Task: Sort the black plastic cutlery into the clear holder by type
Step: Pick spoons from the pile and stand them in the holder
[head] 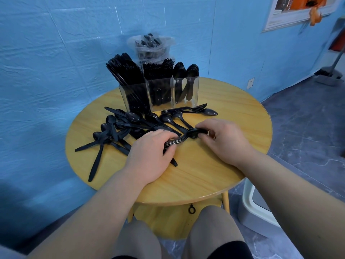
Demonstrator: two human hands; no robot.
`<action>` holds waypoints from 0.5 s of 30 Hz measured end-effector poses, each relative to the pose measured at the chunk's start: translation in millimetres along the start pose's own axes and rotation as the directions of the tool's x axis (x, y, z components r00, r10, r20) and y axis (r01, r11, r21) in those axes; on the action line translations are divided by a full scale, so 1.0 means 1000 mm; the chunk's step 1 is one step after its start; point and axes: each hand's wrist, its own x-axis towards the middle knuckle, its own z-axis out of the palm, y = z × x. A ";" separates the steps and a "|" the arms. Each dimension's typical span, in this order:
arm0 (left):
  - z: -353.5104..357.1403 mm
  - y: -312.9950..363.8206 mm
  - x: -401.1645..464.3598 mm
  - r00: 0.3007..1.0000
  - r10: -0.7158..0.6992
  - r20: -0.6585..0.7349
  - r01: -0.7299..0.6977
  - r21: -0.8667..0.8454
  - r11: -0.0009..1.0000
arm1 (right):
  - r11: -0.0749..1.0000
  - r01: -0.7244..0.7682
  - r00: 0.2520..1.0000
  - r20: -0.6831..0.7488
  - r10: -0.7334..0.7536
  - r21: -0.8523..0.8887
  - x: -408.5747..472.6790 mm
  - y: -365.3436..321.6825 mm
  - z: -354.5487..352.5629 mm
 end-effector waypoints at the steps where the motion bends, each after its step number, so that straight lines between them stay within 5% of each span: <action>1: -0.001 0.001 0.000 1.000 0.014 0.006 -0.014 0.011 1.000 | 1.000 0.010 1.000 -0.029 -0.010 0.014 -0.001 0.000 0.000; 5: -0.003 0.006 0.000 0.999 -0.047 -0.027 0.047 0.009 0.999 | 1.000 -0.013 0.995 -0.097 0.015 0.023 -0.002 -0.001 -0.002; 11: -0.005 0.001 0.003 0.955 -0.258 -0.147 0.259 -0.016 0.966 | 0.975 0.088 0.953 0.303 -0.023 -0.204 0.006 -0.005 0.002; 15: -0.005 0.000 0.003 0.951 -0.271 -0.146 0.270 -0.029 0.963 | 0.996 0.075 0.978 0.200 -0.064 -0.044 -0.001 -0.004 0.000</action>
